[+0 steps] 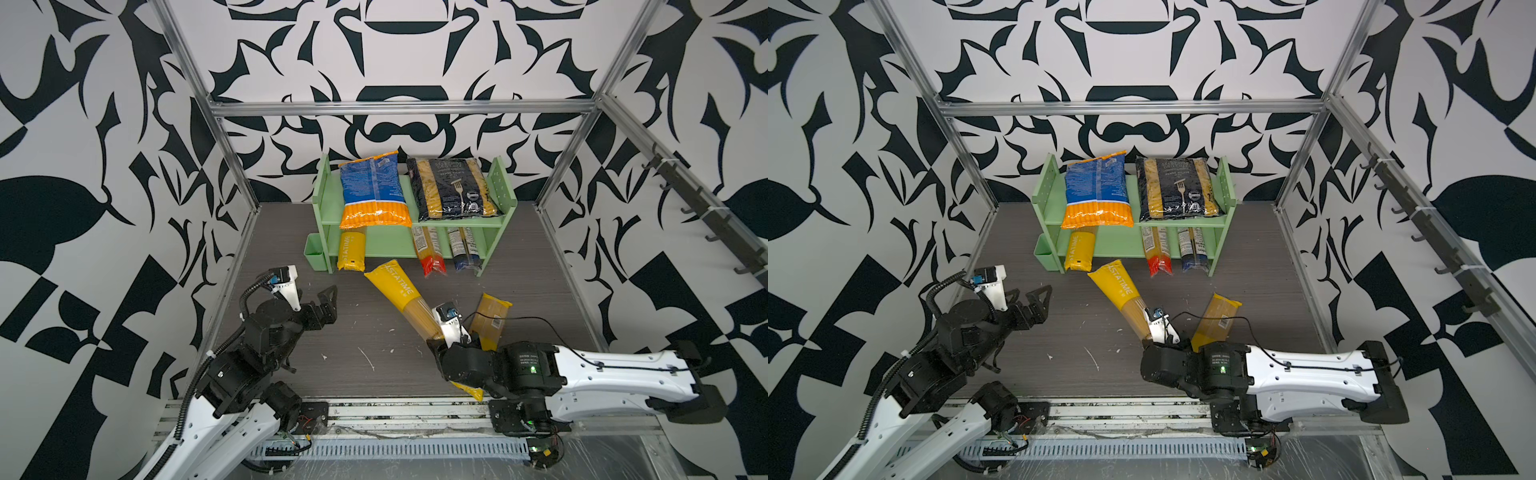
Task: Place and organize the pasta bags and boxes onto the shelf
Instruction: 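Lift the yellow pack with the right gripper, tilting it toward the shelf, then carry the yellow pack to the shelf's lower level with the right gripper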
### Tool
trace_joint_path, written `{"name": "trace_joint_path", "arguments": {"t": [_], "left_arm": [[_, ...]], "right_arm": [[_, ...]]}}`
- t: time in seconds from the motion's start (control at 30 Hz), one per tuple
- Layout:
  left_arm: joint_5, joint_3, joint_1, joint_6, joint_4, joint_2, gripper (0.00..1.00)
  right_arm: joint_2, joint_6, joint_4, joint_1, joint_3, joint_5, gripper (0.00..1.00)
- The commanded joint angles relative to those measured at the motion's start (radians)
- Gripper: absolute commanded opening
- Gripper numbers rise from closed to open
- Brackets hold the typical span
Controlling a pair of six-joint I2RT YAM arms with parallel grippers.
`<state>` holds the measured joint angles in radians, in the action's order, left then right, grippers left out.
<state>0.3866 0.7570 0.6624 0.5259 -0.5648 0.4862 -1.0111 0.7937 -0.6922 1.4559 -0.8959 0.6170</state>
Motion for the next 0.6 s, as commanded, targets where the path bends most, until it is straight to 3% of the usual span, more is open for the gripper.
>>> {"name": "trace_joint_path", "arguments": {"t": [0.0, 0.2, 0.57], "left_arm": [[0.02, 0.043, 0.003, -0.025, -0.001, 0.022, 0.99], [0.025, 0.081, 0.003, -0.064, 0.031, 0.07, 0.99], [0.053, 0.162, 0.003, -0.172, 0.081, 0.178, 0.99]], "right_arm": [[0.024, -0.04, 0.116, 0.005, -0.084, 0.184, 0.0], [0.004, -0.111, 0.184, -0.042, -0.103, 0.183, 0.0], [-0.079, -0.213, 0.31, -0.291, -0.129, -0.035, 0.0]]}}
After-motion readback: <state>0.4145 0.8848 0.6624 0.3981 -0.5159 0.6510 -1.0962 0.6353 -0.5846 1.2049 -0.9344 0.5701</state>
